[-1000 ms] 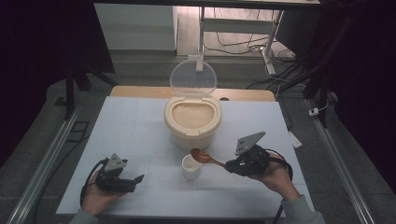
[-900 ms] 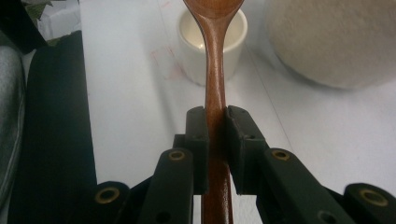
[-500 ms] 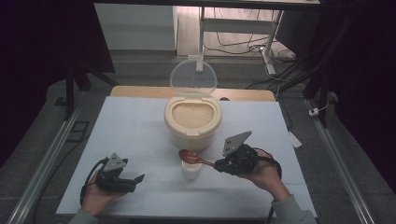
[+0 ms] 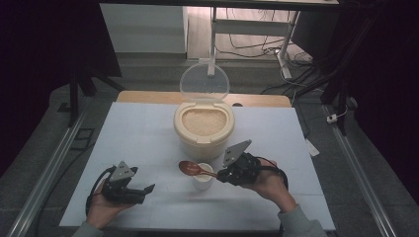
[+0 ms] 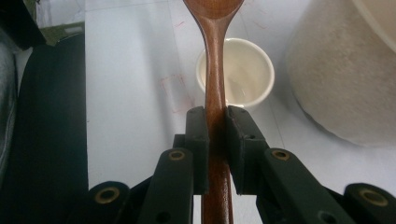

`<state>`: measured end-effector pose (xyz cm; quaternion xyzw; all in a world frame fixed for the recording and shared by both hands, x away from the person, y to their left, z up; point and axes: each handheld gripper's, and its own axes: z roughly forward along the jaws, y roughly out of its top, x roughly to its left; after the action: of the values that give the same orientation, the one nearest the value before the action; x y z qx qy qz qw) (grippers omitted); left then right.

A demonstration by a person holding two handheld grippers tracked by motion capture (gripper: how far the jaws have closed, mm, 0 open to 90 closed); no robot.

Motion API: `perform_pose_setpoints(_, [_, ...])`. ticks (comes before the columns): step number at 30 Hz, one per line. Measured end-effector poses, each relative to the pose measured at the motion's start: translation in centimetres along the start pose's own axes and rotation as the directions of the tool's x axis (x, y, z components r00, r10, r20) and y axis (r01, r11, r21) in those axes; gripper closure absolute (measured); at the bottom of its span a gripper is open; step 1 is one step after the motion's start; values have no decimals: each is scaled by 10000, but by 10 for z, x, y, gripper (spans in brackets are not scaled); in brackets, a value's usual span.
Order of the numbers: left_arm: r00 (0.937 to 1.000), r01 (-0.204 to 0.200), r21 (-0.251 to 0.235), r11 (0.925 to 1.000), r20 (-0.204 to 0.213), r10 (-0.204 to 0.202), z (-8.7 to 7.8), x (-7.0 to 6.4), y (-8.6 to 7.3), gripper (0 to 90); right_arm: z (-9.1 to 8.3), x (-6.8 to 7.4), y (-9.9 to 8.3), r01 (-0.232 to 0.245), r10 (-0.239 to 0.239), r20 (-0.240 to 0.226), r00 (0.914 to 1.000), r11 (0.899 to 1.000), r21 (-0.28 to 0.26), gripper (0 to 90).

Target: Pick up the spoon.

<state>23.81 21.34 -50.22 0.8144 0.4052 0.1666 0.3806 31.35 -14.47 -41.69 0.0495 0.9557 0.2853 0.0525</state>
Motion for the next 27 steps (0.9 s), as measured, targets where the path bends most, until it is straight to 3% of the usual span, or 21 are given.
perform_pose_setpoints(7, [9955,-835,-462,9954,416,855,-12,-23,25,132,6,1,5,119,-119,-44,9999,9999,25,789])
perform_pose_setpoints(16, [9822,-1576,-800,9842,906,1647,-16,-42,58,149,12,2,9,245,-244,-65,9997,9996,119,789])
perform_pose_setpoints(20, [9701,-2046,-866,9750,1147,2138,-16,-52,74,170,16,3,12,344,-342,-99,9994,9992,221,789])
perform_pose_setpoints(27, [9413,-2972,-497,9535,1522,3013,-7,-72,98,208,19,7,18,577,-574,-136,9983,9981,220,789])
